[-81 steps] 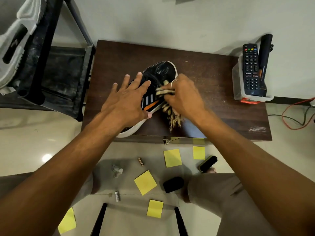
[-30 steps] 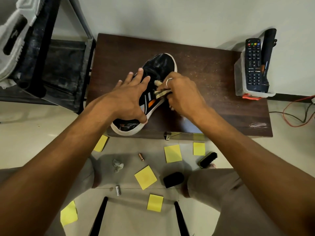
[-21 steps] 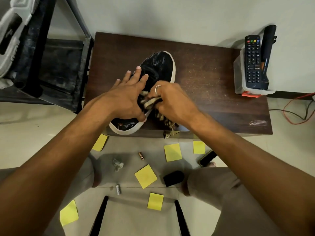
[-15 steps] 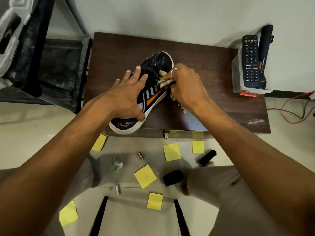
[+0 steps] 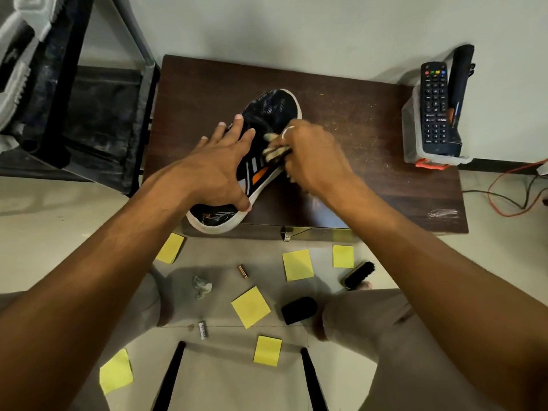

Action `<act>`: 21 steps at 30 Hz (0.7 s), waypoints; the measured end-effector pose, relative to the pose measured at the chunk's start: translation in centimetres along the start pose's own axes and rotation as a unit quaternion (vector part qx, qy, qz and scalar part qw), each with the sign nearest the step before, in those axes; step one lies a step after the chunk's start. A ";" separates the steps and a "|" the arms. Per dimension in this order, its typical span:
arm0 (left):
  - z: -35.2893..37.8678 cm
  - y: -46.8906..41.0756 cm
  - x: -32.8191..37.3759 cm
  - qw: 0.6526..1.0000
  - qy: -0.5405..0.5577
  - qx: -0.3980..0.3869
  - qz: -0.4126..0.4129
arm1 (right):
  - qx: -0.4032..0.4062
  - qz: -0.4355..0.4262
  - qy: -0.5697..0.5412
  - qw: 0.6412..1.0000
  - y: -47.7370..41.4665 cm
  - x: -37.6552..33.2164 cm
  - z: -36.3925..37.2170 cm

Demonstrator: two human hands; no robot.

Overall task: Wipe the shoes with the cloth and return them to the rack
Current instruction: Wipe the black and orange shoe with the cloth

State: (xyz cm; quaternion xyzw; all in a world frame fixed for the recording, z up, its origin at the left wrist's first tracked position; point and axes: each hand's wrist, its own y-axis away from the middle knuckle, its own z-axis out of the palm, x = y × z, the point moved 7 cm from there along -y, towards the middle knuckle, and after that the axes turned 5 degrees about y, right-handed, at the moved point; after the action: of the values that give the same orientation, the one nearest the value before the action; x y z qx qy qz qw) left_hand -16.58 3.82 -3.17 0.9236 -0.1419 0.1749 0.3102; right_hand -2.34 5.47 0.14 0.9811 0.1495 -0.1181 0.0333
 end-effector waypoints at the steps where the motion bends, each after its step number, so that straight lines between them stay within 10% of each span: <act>1: 0.0 0.0 0.0 1.000 -0.001 0.002 0.001 | 0.014 0.019 0.011 1.000 -0.3 0.7 -0.4; 12: 0.0 -0.3 0.1 1.000 -0.006 0.016 -0.007 | -0.084 -0.097 -0.105 0.986 1.0 -2.9 1.3; 21: -0.3 0.1 0.4 0.999 -0.043 0.023 -0.008 | 0.022 0.055 -0.001 0.998 -0.7 2.3 -0.9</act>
State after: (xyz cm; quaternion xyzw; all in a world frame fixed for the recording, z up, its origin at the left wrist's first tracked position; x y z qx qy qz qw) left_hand -16.34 3.84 -2.75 0.9383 -0.1437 0.1360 0.2838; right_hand -0.18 6.86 0.42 0.9882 0.0925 -0.1204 0.0183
